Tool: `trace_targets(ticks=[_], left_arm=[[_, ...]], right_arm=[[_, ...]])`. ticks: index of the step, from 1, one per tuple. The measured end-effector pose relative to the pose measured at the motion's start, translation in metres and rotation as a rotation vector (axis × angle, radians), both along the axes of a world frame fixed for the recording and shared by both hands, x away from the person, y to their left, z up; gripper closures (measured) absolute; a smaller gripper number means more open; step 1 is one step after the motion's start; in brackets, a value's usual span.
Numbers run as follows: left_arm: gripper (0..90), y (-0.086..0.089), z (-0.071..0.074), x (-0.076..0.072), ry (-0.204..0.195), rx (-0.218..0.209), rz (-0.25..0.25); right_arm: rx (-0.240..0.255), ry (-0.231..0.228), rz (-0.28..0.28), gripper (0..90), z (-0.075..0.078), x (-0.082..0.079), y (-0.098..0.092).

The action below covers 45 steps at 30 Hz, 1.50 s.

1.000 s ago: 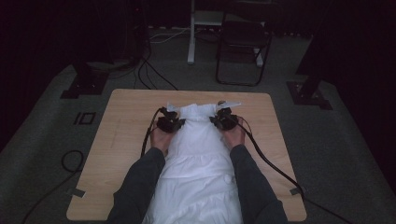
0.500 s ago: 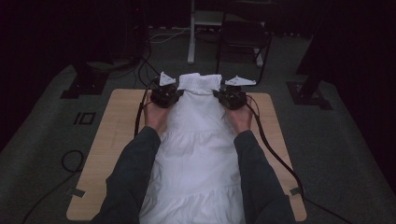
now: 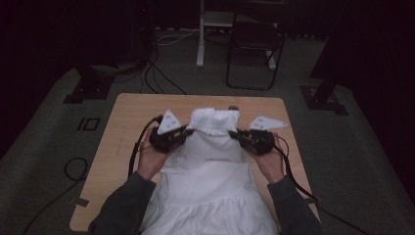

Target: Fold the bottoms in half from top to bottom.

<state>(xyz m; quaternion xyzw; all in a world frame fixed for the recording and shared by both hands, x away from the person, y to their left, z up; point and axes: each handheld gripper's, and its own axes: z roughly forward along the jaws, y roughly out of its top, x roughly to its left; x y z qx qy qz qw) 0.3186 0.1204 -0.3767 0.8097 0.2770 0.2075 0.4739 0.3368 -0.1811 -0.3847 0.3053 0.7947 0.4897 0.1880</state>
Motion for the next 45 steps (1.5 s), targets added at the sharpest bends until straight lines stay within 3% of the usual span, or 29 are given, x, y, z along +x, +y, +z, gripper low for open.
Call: trace_targets(ticks=[3,6,10,12,13,14,15,16,17,20,26,31,36,40,45], left_arm=[[82.7,0.003,-0.028,-0.024,0.061,-0.008,-0.028],[82.5,0.005,-0.059,-0.044,0.14,0.016,-0.047],[82.1,0.001,-0.108,-0.06,0.283,0.114,-0.068],[81.8,-0.001,-0.131,-0.062,0.334,0.166,-0.059],[81.8,-0.002,-0.14,-0.063,0.335,0.199,-0.049],[81.7,-0.004,-0.147,-0.062,0.312,0.237,-0.039],[81.7,-0.004,-0.152,-0.06,0.301,0.233,-0.041],[81.9,-0.003,-0.152,-0.057,0.313,0.217,-0.035],[81.9,-0.003,-0.151,-0.054,0.309,0.228,-0.03],[82.0,-0.005,-0.151,-0.044,0.265,0.266,-0.014],[82.0,-0.008,-0.152,-0.004,0.235,0.282,0.029],[81.8,-0.014,-0.151,0.024,0.222,0.294,0.049],[81.4,-0.011,-0.151,0.063,0.249,0.258,0.068],[81.3,-0.017,-0.148,0.088,0.242,0.297,0.1],[81.3,-0.021,-0.148,0.12,0.253,0.292,0.152]], right_arm=[[-0.021,0.041,0.039,83.6,-0.021,-0.027,-0.002],[-0.059,0.084,0.061,83.5,-0.045,-0.047,-0.001],[-0.121,0.183,0.078,83.4,-0.089,-0.064,0.005],[-0.14,0.234,0.083,83.2,-0.11,-0.066,0.007],[-0.145,0.258,0.086,83.1,-0.118,-0.066,0.009],[-0.159,0.272,0.09,82.9,-0.125,-0.065,0.011],[-0.176,0.278,0.093,82.8,-0.129,-0.065,0.014],[-0.185,0.288,0.086,82.8,-0.132,-0.064,0.017],[-0.206,0.284,0.08,82.7,-0.134,-0.063,0.019],[-0.219,0.289,0.072,82.5,-0.135,-0.057,0.022],[-0.257,0.272,0.046,82.5,-0.143,-0.035,0.028],[-0.269,0.258,-0.001,82.8,-0.145,0.003,0.029],[-0.28,0.245,-0.041,82.6,-0.144,0.035,0.033],[-0.295,0.245,-0.078,82.5,-0.143,0.065,0.036],[-0.312,0.253,-0.127,82.6,-0.141,0.101,0.042]])
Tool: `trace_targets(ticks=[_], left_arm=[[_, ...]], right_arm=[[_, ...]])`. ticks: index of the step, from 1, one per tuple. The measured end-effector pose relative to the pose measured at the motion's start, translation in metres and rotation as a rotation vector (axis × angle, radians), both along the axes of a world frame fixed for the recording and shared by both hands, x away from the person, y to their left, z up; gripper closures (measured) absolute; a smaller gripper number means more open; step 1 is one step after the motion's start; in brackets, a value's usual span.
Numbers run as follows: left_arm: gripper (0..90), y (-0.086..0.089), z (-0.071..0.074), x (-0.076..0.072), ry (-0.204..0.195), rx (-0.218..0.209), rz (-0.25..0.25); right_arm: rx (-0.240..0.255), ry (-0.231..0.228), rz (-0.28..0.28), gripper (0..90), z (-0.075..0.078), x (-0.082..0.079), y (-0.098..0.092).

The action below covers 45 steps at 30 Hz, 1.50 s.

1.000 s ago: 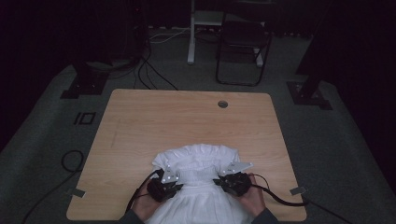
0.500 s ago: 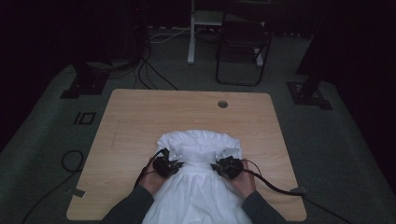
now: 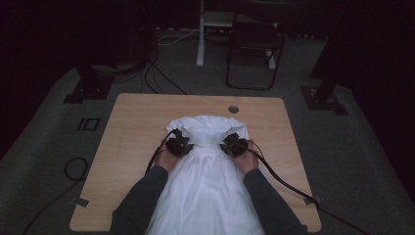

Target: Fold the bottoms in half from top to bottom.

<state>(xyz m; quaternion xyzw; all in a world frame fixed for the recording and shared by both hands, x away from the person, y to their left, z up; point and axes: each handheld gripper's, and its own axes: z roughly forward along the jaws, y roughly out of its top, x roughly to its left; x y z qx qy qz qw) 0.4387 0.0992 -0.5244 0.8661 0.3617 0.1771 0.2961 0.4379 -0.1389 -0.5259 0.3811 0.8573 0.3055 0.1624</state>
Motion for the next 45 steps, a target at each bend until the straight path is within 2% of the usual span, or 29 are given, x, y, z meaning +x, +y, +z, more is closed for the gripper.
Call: trace_targets(ticks=[3,5,9,11,14,17,20,23,26,29,32,35,37,39,40,41,42,44,45], left_arm=[[81.0,-0.003,0.0,0.014,-0.008,0.01,0.03],[80.9,-0.003,0.0,0.021,-0.005,0.0,0.058],[81.5,-0.004,-0.001,0.022,-0.009,-0.005,0.076],[82.1,-0.002,0.0,0.02,-0.002,-0.022,0.078],[83.8,0.0,0.008,0.014,-0.014,-0.057,0.071],[84.4,0.004,0.034,0.002,-0.061,-0.125,0.04],[84.5,0.008,0.074,-0.018,-0.138,-0.194,0.003],[84.4,0.012,0.114,-0.042,-0.22,-0.237,-0.035],[84.4,0.018,0.144,-0.067,-0.258,-0.297,-0.073],[84.3,0.024,0.157,-0.094,-0.258,-0.323,-0.117],[84.2,0.026,0.148,-0.12,-0.224,-0.326,-0.161],[83.9,0.026,0.124,-0.144,-0.174,-0.312,-0.196],[83.6,0.025,0.102,-0.158,-0.137,-0.294,-0.207],[83.6,0.024,0.076,-0.167,-0.068,-0.279,-0.205],[83.6,0.024,0.063,-0.17,-0.04,-0.255,-0.204],[83.6,0.022,0.046,-0.173,0.01,-0.242,-0.192],[83.6,0.022,0.037,-0.174,0.041,-0.231,-0.189],[83.4,0.02,0.015,-0.174,0.101,-0.202,-0.182],[83.4,0.019,0.007,-0.173,0.123,-0.181,-0.178]], right_arm=[[-0.01,-0.001,-0.039,82.6,0.0,0.018,0.004],[-0.012,-0.005,-0.066,82.7,0.0,0.027,0.007],[-0.019,-0.012,-0.102,82.8,0.0,0.032,0.011],[-0.001,-0.011,-0.103,82.9,0.0,0.031,0.01],[0.068,-0.006,-0.099,83.0,0.007,0.026,0.0],[0.133,-0.049,-0.079,83.1,0.029,0.018,-0.011],[0.191,-0.123,-0.039,83.1,0.063,0.004,-0.022],[0.24,-0.205,0.001,83.1,0.1,-0.016,-0.031],[0.28,-0.272,0.047,83.1,0.133,-0.043,-0.037],[0.299,-0.307,0.105,83.1,0.151,-0.071,-0.042],[0.288,-0.298,0.148,83.2,0.149,-0.098,-0.045],[0.286,-0.257,0.169,83.1,0.131,-0.123,-0.048],[0.273,-0.225,0.181,83.1,0.113,-0.137,-0.05],[0.268,-0.18,0.182,83.1,0.091,-0.15,-0.05],[0.241,-0.162,0.183,83.1,0.079,-0.155,-0.048],[0.211,-0.139,0.189,83.1,0.067,-0.16,-0.046],[0.182,-0.103,0.194,83.1,0.051,-0.164,-0.043],[0.14,-0.061,0.199,83.0,0.033,-0.168,-0.04],[0.14,-0.036,0.198,82.9,0.024,-0.169,-0.039]])
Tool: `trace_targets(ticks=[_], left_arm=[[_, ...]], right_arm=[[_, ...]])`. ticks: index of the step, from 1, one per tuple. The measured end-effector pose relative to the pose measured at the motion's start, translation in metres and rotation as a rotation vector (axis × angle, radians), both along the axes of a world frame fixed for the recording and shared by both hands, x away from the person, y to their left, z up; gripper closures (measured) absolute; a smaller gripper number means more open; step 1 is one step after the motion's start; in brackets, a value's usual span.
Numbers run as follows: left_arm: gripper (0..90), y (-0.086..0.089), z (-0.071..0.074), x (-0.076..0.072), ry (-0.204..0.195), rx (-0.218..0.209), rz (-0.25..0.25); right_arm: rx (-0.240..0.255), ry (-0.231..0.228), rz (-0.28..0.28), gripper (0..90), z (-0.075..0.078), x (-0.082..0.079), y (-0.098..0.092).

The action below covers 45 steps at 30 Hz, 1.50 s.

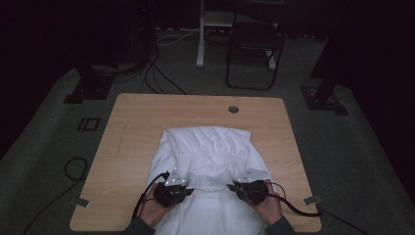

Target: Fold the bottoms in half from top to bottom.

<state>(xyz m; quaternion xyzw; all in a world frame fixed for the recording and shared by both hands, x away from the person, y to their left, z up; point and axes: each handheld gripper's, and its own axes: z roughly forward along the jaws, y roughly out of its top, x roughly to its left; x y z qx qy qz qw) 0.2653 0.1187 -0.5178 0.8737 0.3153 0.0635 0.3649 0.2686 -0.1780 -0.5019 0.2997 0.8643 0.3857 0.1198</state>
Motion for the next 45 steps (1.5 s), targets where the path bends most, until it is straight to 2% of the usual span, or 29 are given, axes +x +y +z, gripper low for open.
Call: trace_targets(ticks=[1,2,3,4,6,8,10,14,17,21,28,31,33,37,40,43,45], left_arm=[[83.4,-0.001,-0.008,0.002,0.013,0.021,0.001],[83.4,-0.002,-0.011,0.002,0.006,0.035,0.0],[83.5,-0.001,-0.013,0.005,-0.001,0.03,-0.007],[83.6,-0.001,-0.013,0.008,0.005,0.028,-0.002],[83.6,-0.001,-0.011,0.014,-0.026,0.068,-0.003],[83.5,0.001,-0.011,0.023,-0.036,0.081,0.001],[83.5,0.002,-0.011,0.032,-0.046,0.089,0.01],[83.4,0.003,-0.009,0.052,-0.078,0.132,0.033],[83.2,0.002,-0.009,0.067,-0.102,0.159,0.047],[83.2,-0.003,-0.009,0.087,-0.128,0.171,0.078],[83.3,-0.011,-0.013,0.117,-0.157,0.149,0.166],[83.3,-0.012,-0.015,0.127,-0.16,0.133,0.199],[83.3,-0.011,-0.015,0.132,-0.155,0.127,0.21],[83.5,-0.011,-0.014,0.137,-0.142,0.125,0.22],[84.6,-0.009,-0.009,0.135,-0.14,0.111,0.212],[85.0,-0.004,0.011,0.128,-0.163,0.048,0.215],[85.1,-0.003,0.033,0.119,-0.208,-0.002,0.203]], right_arm=[[-0.008,0.02,0.003,82.8,-0.007,-0.001,0.001],[-0.022,0.034,0.002,82.6,-0.014,-0.001,0.003],[-0.028,0.045,0.002,82.6,-0.016,-0.001,0.004],[-0.031,0.053,-0.005,82.5,-0.019,0.0,0.005],[-0.028,0.074,-0.002,82.3,-0.023,0.002,0.006],[-0.024,0.092,0.0,82.2,-0.025,0.005,0.009],[-0.025,0.092,0.002,82.2,-0.027,0.009,0.012],[-0.014,0.098,-0.006,82.1,-0.031,0.021,0.02],[-0.024,0.085,-0.014,82.3,-0.032,0.035,0.025],[-0.051,0.058,-0.039,82.4,-0.032,0.059,0.027],[-0.067,0.039,-0.108,82.6,-0.032,0.113,0.025],[-0.075,0.046,-0.131,82.6,-0.031,0.13,0.028],[-0.063,0.057,-0.144,82.5,-0.031,0.137,0.028],[-0.045,0.067,-0.156,82.6,-0.032,0.143,0.028],[-0.05,0.049,-0.14,83.0,-0.029,0.14,0.028],[0.0,0.013,-0.136,83.4,-0.013,0.135,0.023],[0.046,-0.036,-0.134,83.4,0.008,0.128,0.017]])
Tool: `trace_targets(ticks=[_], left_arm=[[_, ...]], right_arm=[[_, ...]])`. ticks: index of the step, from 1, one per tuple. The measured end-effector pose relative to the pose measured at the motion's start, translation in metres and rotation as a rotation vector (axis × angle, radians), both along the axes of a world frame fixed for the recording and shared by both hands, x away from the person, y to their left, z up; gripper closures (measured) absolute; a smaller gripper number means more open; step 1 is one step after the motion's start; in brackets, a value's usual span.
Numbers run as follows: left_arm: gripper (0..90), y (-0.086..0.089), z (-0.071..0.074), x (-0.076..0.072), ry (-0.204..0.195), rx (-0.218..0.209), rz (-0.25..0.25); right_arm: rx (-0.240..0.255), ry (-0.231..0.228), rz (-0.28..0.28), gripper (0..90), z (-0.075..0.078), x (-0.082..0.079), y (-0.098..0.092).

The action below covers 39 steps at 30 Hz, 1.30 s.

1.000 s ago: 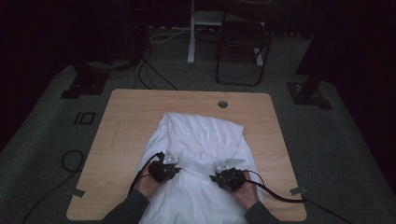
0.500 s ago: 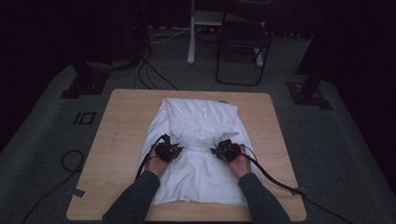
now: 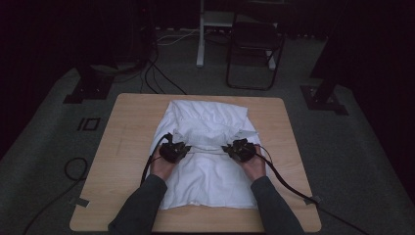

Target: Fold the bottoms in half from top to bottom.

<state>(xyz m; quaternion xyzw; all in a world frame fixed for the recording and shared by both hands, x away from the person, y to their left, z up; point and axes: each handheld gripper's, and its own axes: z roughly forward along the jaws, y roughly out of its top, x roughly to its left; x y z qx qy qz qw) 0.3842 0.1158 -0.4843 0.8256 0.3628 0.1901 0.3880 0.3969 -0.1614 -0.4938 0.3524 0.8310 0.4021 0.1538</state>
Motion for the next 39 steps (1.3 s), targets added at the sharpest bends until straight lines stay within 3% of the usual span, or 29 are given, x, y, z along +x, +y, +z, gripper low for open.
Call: trace_targets(ticks=[4,7,10,13,16,19,21,24,28,29,31,32,33,36,39], left_arm=[[85.1,0.002,0.048,-0.029,-0.097,-0.082,-0.049],[84.9,0.0,0.059,-0.055,-0.127,-0.095,-0.104],[84.6,-0.002,0.043,-0.074,-0.086,-0.094,-0.145],[84.1,-0.004,0.011,-0.085,-0.01,-0.054,-0.174],[83.6,-0.004,-0.024,-0.084,0.087,-0.043,-0.158],[78.3,-0.007,-0.051,-0.082,0.157,-0.011,-0.143],[71.6,-0.002,-0.051,-0.081,0.187,-0.074,-0.136],[60.2,0.005,-0.036,-0.084,0.169,-0.104,-0.135],[58.0,0.02,-0.014,-0.086,0.111,-0.175,-0.12],[60.7,0.024,-0.009,-0.083,0.091,-0.18,-0.107],[82.7,0.028,-0.004,-0.077,0.053,-0.177,-0.067],[90.0,0.027,-0.003,-0.071,0.056,-0.179,-0.052],[90.0,0.025,-0.003,-0.066,0.068,-0.179,-0.047],[90.0,0.011,-0.01,-0.05,0.092,-0.141,-0.053],[90.0,-0.001,-0.026,-0.037,0.14,-0.101,-0.057]], right_arm=[[0.074,-0.105,0.008,83.4,0.039,-0.021,-0.012],[0.105,-0.148,0.035,83.3,0.058,-0.045,-0.021],[0.063,-0.148,0.065,83.3,0.053,-0.071,-0.027],[0.018,-0.087,0.085,83.3,0.028,-0.091,-0.03],[-0.016,-0.002,0.101,83.1,-0.004,-0.099,-0.028],[-0.032,0.065,0.09,80.5,-0.03,-0.098,-0.024],[-0.037,0.098,0.082,71.8,-0.038,-0.095,-0.024],[-0.013,0.107,0.096,55.4,-0.033,-0.097,-0.028],[0.079,0.056,0.109,48.5,-0.009,-0.106,-0.045],[0.114,0.045,0.099,49.1,-0.004,-0.107,-0.05],[0.141,0.023,0.052,72.1,0.003,-0.103,-0.059],[0.136,0.018,0.012,82.3,0.005,-0.099,-0.062],[0.135,0.03,-0.02,88.0,0.004,-0.093,-0.064],[0.115,0.092,-0.102,89.7,-0.01,-0.068,-0.061],[0.097,0.14,-0.117,89.7,-0.027,-0.051,-0.052]])
